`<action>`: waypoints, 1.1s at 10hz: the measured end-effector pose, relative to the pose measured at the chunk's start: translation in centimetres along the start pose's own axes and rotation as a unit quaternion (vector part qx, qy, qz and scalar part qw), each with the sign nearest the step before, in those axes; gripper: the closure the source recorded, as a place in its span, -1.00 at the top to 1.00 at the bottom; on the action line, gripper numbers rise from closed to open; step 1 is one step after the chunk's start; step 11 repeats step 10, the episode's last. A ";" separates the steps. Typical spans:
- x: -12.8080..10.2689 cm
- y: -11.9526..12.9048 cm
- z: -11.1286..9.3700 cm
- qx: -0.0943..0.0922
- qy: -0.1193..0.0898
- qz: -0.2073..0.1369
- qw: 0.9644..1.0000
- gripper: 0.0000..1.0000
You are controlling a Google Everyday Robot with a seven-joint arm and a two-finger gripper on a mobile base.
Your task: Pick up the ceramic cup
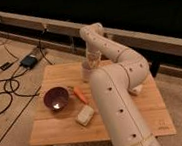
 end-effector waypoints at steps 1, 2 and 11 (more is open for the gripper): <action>0.2 0.4 -0.8 -0.007 0.001 -0.003 1.000 -1.00; 0.5 0.8 -1.9 -0.015 0.000 -0.004 1.000 -1.00; 2.2 1.6 -8.3 -0.050 -0.051 0.004 0.997 -1.00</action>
